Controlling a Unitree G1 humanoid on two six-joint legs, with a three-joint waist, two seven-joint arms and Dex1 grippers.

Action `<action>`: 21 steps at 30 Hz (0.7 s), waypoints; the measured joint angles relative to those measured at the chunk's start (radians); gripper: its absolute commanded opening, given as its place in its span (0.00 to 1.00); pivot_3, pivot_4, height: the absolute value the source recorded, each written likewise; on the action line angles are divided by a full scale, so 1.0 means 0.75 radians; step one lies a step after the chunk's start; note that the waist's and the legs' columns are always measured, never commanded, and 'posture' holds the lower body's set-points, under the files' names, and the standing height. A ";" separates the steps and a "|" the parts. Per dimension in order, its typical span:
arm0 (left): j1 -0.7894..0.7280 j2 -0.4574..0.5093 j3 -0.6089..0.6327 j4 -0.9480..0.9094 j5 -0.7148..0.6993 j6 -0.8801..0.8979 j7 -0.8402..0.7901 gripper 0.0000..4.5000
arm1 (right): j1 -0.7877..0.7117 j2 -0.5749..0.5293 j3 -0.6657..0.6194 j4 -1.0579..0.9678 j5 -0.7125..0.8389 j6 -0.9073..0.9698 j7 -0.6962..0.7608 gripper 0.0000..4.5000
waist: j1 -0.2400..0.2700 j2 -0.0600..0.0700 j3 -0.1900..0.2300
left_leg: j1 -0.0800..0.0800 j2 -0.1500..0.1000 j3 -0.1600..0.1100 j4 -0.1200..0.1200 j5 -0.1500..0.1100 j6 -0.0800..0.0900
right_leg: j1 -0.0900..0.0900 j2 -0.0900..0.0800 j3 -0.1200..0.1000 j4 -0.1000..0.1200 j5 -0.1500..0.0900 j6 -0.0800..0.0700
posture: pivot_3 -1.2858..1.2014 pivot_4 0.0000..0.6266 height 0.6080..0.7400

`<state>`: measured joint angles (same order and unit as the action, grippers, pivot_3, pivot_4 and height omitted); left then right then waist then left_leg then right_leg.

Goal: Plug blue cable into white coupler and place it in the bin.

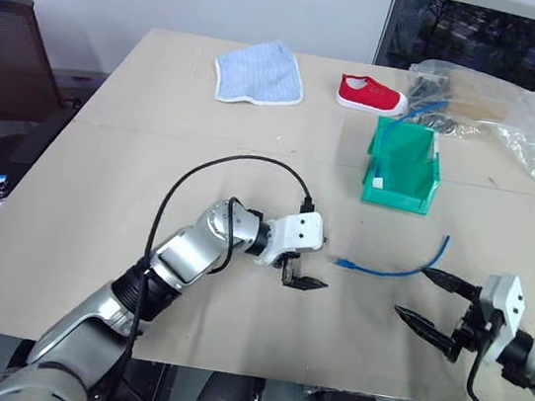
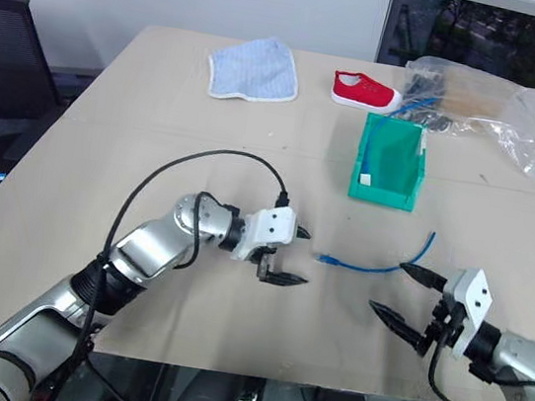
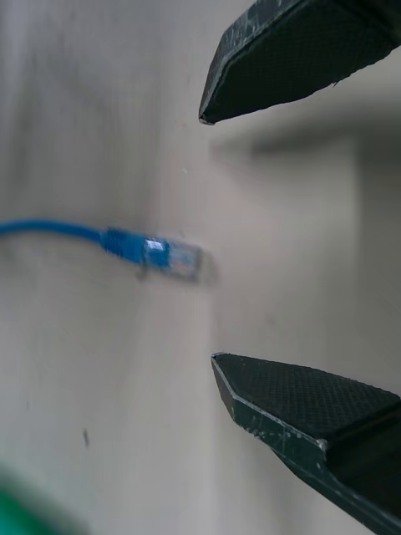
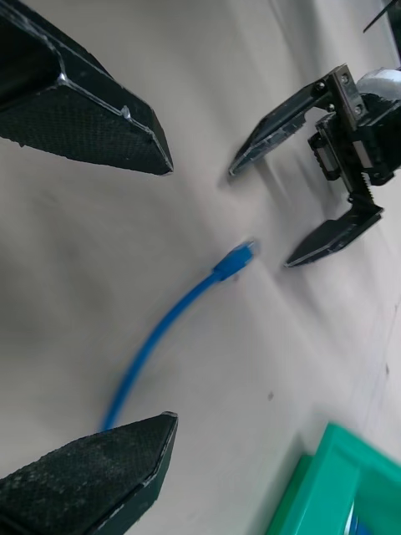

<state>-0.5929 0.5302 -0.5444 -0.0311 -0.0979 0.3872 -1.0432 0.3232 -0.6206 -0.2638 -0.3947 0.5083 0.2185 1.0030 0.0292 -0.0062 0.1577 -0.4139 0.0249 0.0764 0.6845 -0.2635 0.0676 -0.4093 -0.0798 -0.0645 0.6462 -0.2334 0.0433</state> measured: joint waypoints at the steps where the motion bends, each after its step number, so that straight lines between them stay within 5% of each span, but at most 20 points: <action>1: -0.016 -0.010 -0.003 0.031 0.009 -0.013 -0.009 1.00 | 0.019 0.002 -0.003 -0.006 -0.004 -0.017 -0.004 1.00 | -0.002 0.000 0.000 | 0.000 0.000 0.000 0.000 0.000 0.000 | 0.000 0.000 0.000 0.001 0.000 0.000 | 0.52 0.24 1.00; 11: -0.147 -0.127 -0.004 0.302 0.064 -0.137 -0.113 1.00 | 0.046 0.009 -0.015 -0.028 -0.007 -0.069 -0.047 1.00 | -0.007 0.000 0.000 | -0.001 -0.001 -0.001 0.000 0.000 0.001 | 0.000 0.000 0.000 0.000 0.000 0.000 | 0.52 0.24 1.00; 16: -0.151 -0.129 -0.002 0.317 0.085 -0.162 -0.155 0.67 | 0.049 0.009 -0.015 -0.028 -0.010 -0.081 -0.055 1.00 | -0.006 0.000 0.000 | -0.001 0.000 -0.001 0.001 -0.001 0.001 | 0.000 0.000 0.000 0.000 0.000 0.000 | 0.52 0.24 1.00; 21: -0.144 -0.130 0.014 0.314 0.087 -0.173 -0.183 0.11 | 0.062 0.008 -0.015 -0.028 -0.011 -0.088 -0.061 1.00 | -0.007 0.000 0.000 | -0.001 0.000 -0.001 0.001 -0.001 0.001 | 0.000 0.000 0.000 0.000 0.000 0.000 | 0.52 0.24 1.00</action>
<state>-0.7006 0.4329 -0.5338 0.2045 -0.0324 0.2573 -1.1805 0.3697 -0.6149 -0.2750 -0.4157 0.5002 0.1528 0.9570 0.0239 -0.0063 0.1574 -0.4144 0.0247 0.0754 0.6849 -0.2639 0.0683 -0.4092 -0.0801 -0.0648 0.6465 -0.2335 0.0433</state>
